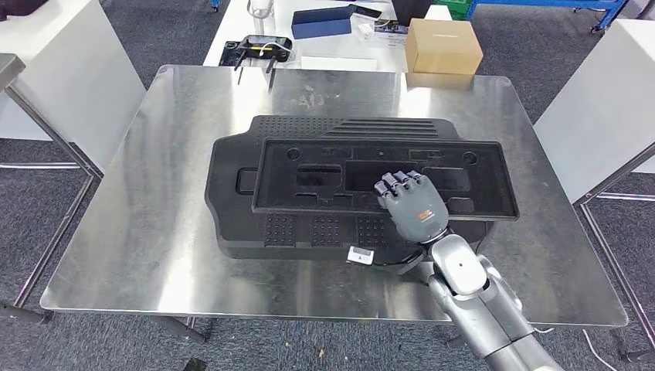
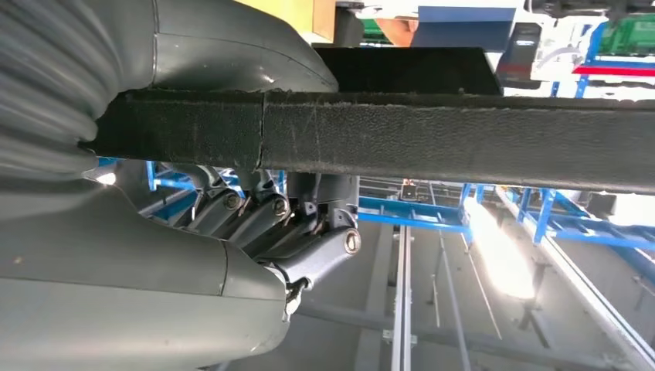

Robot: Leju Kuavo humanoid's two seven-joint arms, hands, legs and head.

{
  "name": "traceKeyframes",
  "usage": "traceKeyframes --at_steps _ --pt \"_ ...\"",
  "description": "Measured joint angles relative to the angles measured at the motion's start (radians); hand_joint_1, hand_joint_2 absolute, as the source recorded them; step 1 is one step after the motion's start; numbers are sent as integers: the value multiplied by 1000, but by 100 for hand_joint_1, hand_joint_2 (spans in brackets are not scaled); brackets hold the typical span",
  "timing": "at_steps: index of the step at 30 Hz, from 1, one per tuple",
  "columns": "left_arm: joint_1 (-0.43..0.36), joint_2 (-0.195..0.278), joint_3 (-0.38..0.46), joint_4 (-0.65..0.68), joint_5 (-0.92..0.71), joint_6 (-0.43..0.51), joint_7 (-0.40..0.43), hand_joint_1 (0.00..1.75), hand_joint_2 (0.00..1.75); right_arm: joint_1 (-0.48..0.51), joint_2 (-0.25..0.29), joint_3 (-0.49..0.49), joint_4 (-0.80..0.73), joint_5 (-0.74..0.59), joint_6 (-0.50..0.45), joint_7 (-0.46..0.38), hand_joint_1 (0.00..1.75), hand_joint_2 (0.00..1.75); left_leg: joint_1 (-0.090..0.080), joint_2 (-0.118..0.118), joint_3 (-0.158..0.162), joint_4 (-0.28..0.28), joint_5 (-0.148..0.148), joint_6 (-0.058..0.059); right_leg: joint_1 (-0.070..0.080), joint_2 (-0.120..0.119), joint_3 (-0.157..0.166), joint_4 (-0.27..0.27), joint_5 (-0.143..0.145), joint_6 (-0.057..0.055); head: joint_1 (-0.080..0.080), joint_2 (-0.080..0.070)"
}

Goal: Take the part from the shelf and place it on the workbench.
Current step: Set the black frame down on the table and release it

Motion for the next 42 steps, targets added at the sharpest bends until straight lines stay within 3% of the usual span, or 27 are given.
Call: traceKeyframes --at_steps 4,9,13,20,24,31,39,42 --pt "-8 -2 -4 0 -11 -3 9 0 175 -62 -29 -23 97 -14 -30 -54 175 175 -7 -8 -1 0 0 4 -2 -5 7 -12 2 -2 2 0" --pt "-17 -2 -15 0 -21 -11 9 0 175 -140 -56 -49 233 -80 -55 -132 175 175 -15 -10 -1 1 -1 18 -3 -7 8 -16 6 7 2 0" --pt "-24 -2 -25 0 -24 -19 2 0 175 -185 -69 -70 360 -185 -57 -218 0 0 -16 -9 -2 1 1 21 -3 -7 7 -17 8 16 2 0" --pt "-25 -2 -42 0 -36 22 21 0 175 -195 -67 -105 441 -333 17 -282 0 0 -13 -8 -1 1 3 23 0 -7 7 -16 9 19 1 0" --pt "-25 -1 -43 0 -33 46 42 0 0 -191 -59 -117 446 -411 96 -301 0 0 -11 -8 0 0 3 23 1 -7 7 -16 9 19 2 0" --pt "-25 -1 -43 0 -26 53 47 0 0 -172 -43 -118 421 -476 198 -312 0 0 -11 -8 -1 0 3 23 1 -7 7 -16 9 19 2 0" --pt "-23 -1 -43 0 -16 38 26 0 0 -87 -39 -103 266 -739 480 -379 0 0 -11 -8 -1 0 3 23 1 -7 7 -16 9 19 2 0" --pt "-23 -1 -43 0 -16 34 24 0 0 -63 -48 -90 214 -777 522 -394 0 0 -11 -8 -1 0 3 23 1 -7 7 -16 9 19 2 0"
